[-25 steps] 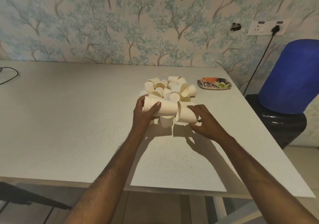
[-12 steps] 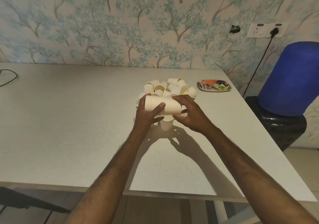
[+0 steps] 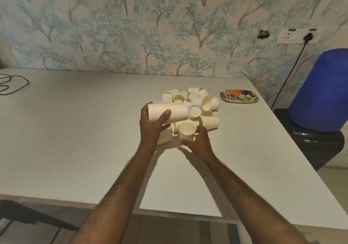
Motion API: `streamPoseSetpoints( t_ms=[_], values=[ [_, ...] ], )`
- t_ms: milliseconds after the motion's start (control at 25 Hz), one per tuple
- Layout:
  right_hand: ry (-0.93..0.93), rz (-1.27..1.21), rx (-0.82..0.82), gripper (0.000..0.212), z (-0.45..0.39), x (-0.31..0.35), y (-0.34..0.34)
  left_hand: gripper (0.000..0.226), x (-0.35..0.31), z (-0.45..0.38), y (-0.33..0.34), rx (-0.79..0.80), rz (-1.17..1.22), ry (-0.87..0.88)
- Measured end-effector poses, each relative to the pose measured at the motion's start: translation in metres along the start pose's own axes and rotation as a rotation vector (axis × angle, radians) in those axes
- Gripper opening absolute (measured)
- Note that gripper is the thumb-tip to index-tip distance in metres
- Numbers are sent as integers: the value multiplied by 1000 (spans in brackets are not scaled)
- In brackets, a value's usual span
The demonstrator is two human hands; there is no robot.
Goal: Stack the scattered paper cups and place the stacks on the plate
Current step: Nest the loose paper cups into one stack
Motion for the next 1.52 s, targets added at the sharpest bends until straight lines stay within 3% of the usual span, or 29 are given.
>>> streamPoseSetpoints(
  t_ms=[280, 760, 1080, 1200, 1280, 1360, 1440, 1520],
  values=[
    [-55, -103, -53, 69, 9, 7, 3, 75, 3, -2, -9, -9, -53, 2],
    [-552, 402, -156, 65, 17, 68, -31, 92, 11, -2, -7, 40, -178, 11],
    [-696, 434, -59, 66, 15, 95, 7, 105, 6, 6, -14, 21, -175, 12],
    [-745, 401, -19, 69, 14, 100, 17, 96, 4, 3, -25, -22, -178, 19],
    [-694, 323, -5, 83, 12, 97, 22, 92, 2, -1, -36, -68, -159, 14],
    [-525, 262, 6, 95, 9, 86, 29, 92, -2, -4, -49, -138, -119, 15],
    [-421, 340, 37, 91, 10, 70, 41, 91, -5, -6, -60, -215, -90, 36],
    [-518, 527, 86, 79, 16, 61, 57, 91, -8, -7, -69, -272, -97, 62]
  ],
)
Point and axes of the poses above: each hand's wrist, its own z-axis away from the middle knuckle, its own y-axis out of the palm, x = y × z, the point moved 4 cm from there along -z, towards the middle knuckle, and after that the axes turned 3 degrees about y, right-handed, at the moved point
